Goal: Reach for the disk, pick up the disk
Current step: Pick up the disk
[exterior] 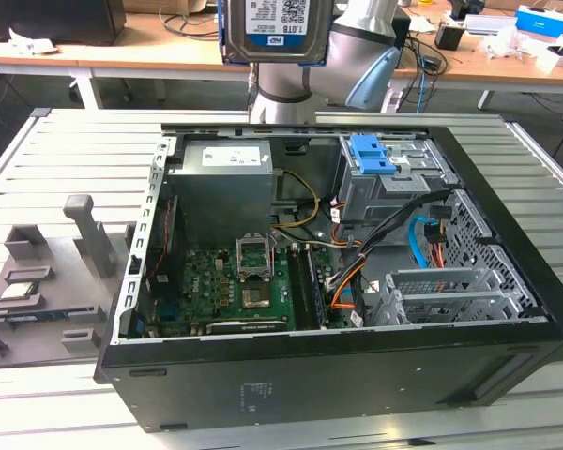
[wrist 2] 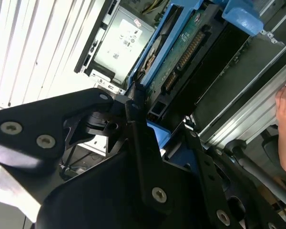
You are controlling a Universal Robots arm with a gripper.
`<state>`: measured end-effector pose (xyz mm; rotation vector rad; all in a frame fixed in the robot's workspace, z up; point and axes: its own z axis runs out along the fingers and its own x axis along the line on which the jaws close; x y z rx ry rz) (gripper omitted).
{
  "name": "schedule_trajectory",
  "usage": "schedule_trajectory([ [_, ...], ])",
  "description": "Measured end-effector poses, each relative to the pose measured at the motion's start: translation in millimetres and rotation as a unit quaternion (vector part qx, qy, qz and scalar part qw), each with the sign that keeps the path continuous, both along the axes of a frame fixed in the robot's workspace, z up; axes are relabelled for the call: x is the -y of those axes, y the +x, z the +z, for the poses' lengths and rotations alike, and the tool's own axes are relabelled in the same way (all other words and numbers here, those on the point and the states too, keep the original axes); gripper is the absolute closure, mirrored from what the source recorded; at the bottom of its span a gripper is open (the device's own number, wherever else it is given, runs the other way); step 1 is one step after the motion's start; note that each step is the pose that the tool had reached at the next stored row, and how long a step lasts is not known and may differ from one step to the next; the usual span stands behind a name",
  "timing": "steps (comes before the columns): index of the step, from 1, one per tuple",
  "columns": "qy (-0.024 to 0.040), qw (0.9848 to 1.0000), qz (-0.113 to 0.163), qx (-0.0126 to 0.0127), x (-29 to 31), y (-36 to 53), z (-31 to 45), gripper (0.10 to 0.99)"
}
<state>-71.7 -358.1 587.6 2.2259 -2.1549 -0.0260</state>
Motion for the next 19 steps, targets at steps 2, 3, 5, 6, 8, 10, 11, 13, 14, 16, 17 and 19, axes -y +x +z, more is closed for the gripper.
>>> schedule_trajectory([
  [2, 0.0000, 1.0000, 0.000, -0.0002, -0.1, 10.1, -1.1, 0.722],
  [3, -0.0001, 1.0000, 0.000, -0.0002, -0.1, 13.3, -1.4, 0.722],
  [5, 0.0000, 1.0000, 0.000, -0.0003, -0.1, 19.8, -1.8, 0.722],
  [6, 0.0000, 1.0000, 0.000, -0.0003, -0.2, 23.8, -2.0, 0.722],
  [8, 0.0000, 1.0000, 0.000, -0.0003, -0.2, 29.0, -2.3, 0.722],
  [10, -0.0001, 1.0000, 0.000, -0.0003, -0.2, 34.9, -2.7, 0.722],
  [11, 0.0000, 1.0000, 0.000, -0.0003, -0.2, 38.8, -2.9, 0.722],
  [13, 0.0000, 1.0000, 0.000, -0.0003, -0.2, 41.5, -3.6, 0.722],
  [14, 0.0000, 1.0000, 0.000, -0.0003, -0.3, 41.5, -4.2, 0.722],
  [16, -0.0001, 1.0000, 0.000, -0.0004, -0.3, 41.5, -6.4, 0.722],
  [17, 0.0000, 1.0000, 0.000, -0.0003, -0.3, 41.6, -9.6, 0.722],
  [19, -0.0001, 1.0000, 0.000, -0.0003, -0.2, 41.6, -14.2, 0.722],
])
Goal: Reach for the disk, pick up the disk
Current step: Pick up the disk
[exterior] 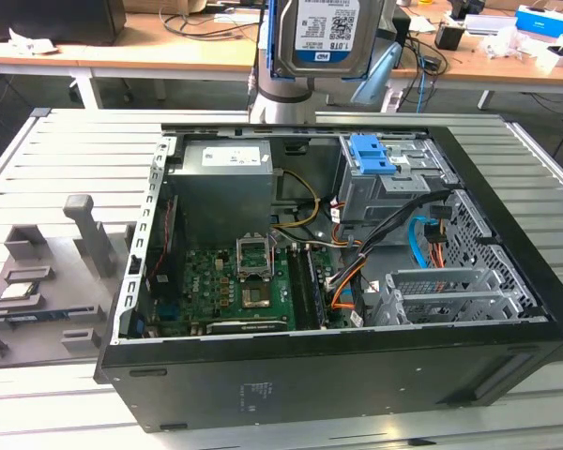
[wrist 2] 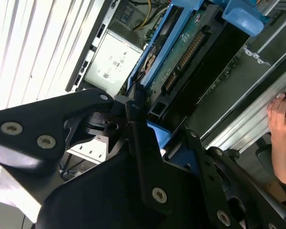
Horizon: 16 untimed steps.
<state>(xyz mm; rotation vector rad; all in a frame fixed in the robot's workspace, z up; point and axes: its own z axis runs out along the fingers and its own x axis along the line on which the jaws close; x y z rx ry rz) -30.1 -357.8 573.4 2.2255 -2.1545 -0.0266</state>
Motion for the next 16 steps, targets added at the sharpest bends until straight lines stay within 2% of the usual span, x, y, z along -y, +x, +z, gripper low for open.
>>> schedule_trajectory([
  [4, 0.0001, 1.0000, 0.000, 0.0000, 0.0, 0.4, -15.5, 0.722],
  [16, 0.0000, 1.0000, 0.000, 0.0000, 0.0, 3.5, -40.7, 0.722],
])
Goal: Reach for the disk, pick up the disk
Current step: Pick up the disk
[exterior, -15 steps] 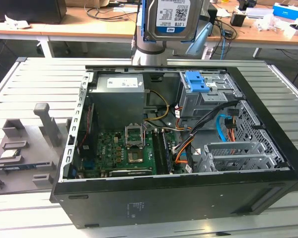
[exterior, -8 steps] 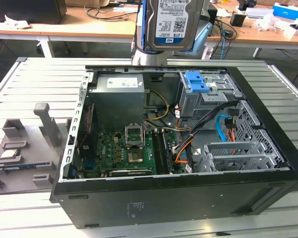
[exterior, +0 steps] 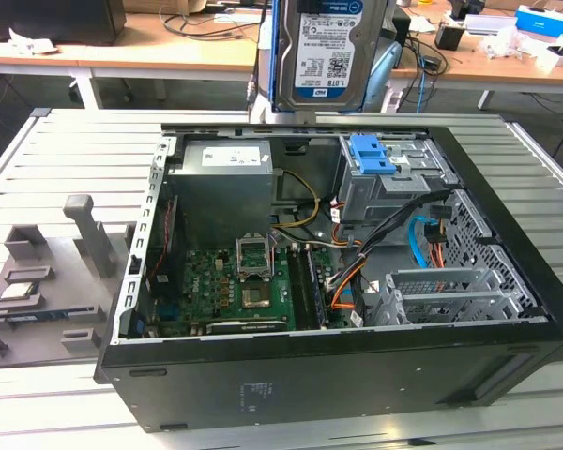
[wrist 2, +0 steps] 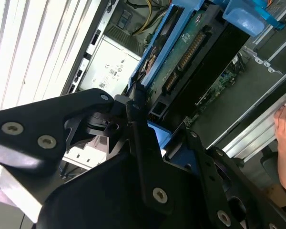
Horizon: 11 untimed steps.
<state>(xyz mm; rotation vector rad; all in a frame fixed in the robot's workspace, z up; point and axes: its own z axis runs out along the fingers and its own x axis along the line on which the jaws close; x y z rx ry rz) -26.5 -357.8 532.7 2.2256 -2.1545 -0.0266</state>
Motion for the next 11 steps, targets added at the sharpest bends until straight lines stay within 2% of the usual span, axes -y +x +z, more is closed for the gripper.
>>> schedule_trajectory([
  [2, 0.0000, 1.0000, 0.000, 0.0000, 0.0, 0.3, -2.3, 0.722],
  [3, 0.0001, 1.0000, 0.000, 0.0000, 0.0, 0.8, -6.7, 0.722],
  [8, 0.0001, 1.0000, 0.000, 0.0000, 0.0, 1.5, -15.4, 0.722],
  [11, 0.0000, 1.0000, 0.000, 0.0000, 0.6, 1.6, -17.9, 0.722],
])
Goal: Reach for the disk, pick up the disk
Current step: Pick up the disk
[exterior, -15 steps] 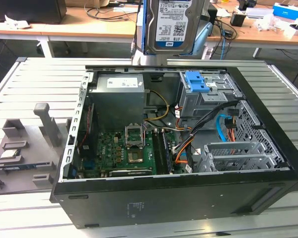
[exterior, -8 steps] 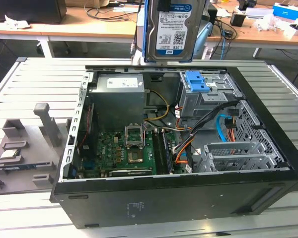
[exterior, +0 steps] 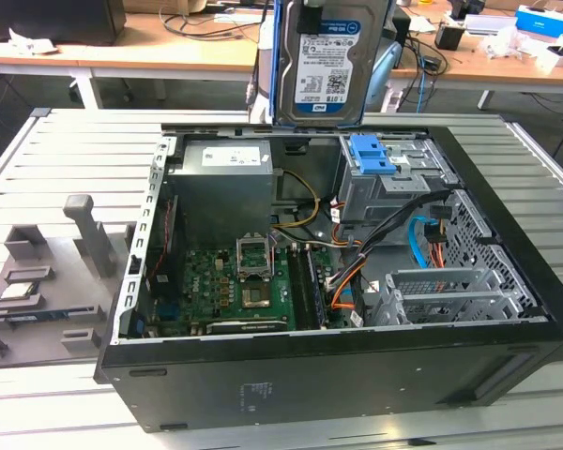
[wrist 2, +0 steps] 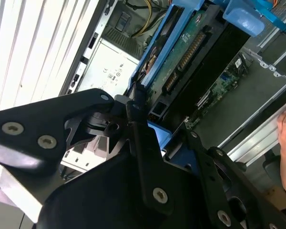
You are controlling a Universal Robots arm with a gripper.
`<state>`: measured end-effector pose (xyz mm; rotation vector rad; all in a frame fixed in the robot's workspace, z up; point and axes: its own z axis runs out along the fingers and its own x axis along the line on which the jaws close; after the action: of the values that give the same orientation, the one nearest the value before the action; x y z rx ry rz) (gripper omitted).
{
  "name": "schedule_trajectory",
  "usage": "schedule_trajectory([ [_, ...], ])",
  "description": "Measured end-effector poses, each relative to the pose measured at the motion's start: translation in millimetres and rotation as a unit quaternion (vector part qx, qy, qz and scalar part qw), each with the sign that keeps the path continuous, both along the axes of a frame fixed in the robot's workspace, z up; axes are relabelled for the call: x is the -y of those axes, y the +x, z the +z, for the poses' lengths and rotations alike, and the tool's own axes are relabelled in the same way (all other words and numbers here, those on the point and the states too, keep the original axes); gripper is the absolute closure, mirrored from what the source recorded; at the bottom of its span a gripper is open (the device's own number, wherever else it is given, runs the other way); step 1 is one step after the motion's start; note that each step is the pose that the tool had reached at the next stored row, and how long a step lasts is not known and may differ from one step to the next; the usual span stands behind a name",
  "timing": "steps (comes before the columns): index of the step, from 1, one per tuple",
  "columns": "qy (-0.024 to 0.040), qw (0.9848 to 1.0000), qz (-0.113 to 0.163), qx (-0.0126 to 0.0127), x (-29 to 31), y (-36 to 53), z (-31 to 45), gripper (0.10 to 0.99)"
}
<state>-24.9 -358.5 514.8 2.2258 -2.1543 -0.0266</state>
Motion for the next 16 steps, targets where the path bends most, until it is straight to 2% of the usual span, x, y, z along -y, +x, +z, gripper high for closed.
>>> schedule_trajectory([
  [1, -0.0001, 1.0000, 0.000, 0.0000, 1.4, 0.0, -0.1, 0.722],
  [4, 0.0000, 1.0000, 0.000, 0.0000, 12.8, -0.1, -0.4, 0.722],
  [6, 0.0000, 1.0000, 0.000, 0.0000, 16.4, -0.1, -0.6, 0.722],
  [7, 0.0000, 1.0000, 0.000, 0.0000, 20.8, -0.1, -0.8, 0.722],
  [16, 0.0001, 1.0000, 0.000, 0.0000, 34.5, -0.1, -1.4, 0.722],
])
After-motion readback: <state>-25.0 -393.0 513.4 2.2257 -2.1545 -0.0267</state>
